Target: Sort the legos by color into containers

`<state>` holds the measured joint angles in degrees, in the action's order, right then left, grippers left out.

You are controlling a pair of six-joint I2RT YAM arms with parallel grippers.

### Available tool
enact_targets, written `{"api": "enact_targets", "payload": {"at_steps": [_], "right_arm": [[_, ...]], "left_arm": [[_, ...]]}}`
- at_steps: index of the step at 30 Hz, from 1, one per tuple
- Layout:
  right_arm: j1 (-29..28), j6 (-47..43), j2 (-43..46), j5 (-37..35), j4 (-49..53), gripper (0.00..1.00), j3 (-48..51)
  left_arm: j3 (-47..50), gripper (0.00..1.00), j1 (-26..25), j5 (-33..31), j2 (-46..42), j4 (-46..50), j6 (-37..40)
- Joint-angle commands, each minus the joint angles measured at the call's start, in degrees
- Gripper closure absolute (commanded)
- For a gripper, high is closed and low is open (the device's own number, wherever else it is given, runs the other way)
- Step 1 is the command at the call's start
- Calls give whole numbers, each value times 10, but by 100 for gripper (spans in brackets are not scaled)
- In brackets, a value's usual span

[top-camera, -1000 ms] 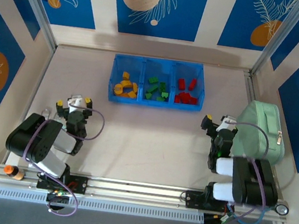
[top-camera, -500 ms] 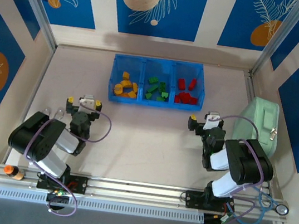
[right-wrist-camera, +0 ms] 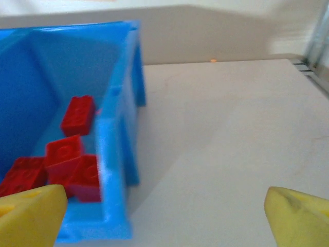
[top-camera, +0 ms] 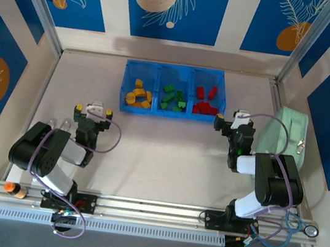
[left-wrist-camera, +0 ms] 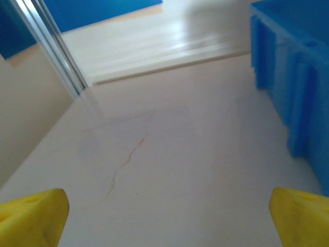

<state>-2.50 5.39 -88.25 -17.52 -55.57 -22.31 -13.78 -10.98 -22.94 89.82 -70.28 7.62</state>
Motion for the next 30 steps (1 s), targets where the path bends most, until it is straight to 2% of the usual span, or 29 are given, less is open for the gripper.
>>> {"api": "enact_targets", "payload": {"at_steps": [1, 2, 3, 5, 15, 21, 30], "right_arm": [[8, 29, 10, 12, 66, 1, -1], [10, 31, 10, 12, 66, 1, -1], [9, 31, 10, 11, 65, 1, -1], [9, 33, 10, 5, 66, 1, -1], [11, 47, 18, -21, 24, 1, 27], [3, 28, 9, -6, 68, 1, -3], [0, 25, 9, -6, 62, 1, -1]], "left_arm": [[-80, 1, 52, 93, -10, 187, -65], [-73, 1, 64, 115, -13, 179, -73], [-63, 1, 65, 113, 7, 123, -67], [-70, 1, 65, 115, -7, 166, -73], [-53, 0, 65, 107, -1, 119, -72], [-66, 0, 64, 104, 1, 143, -72], [-63, 0, 61, 111, -1, 137, -67]]}}
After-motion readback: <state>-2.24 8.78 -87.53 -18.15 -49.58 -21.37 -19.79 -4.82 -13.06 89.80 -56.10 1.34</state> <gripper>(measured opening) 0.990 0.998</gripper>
